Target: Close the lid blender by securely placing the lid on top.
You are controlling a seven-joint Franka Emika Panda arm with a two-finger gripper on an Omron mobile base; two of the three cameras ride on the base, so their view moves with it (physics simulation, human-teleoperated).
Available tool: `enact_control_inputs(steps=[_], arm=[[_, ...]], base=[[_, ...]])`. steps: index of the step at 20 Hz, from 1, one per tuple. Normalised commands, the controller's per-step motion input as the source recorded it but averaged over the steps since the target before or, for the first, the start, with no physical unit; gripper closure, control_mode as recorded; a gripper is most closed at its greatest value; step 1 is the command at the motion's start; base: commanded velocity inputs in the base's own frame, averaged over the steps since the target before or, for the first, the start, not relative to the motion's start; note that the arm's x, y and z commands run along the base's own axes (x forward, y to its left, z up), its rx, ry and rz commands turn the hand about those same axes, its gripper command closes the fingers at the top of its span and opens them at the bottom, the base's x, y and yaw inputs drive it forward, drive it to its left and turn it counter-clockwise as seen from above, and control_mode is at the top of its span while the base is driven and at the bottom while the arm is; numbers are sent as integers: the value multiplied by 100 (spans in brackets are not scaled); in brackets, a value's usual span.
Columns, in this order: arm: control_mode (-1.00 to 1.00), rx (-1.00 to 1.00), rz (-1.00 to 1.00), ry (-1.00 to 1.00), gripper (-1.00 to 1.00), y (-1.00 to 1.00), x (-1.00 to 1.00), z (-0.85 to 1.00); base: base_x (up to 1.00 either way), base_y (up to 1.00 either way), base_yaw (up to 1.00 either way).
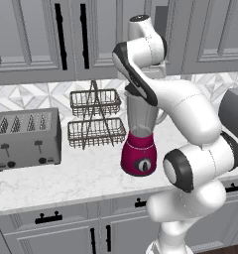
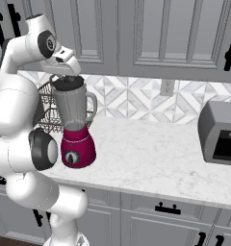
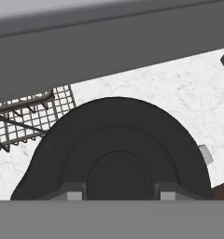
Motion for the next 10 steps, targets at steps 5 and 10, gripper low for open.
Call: enact_control_inputs(steps=[5,10], arm=[[-100,0,0,0,100,0,-7,-32],[-100,0,0,-4,100,0,-27,-19]], base=[[0,0,0],[0,0,0]])
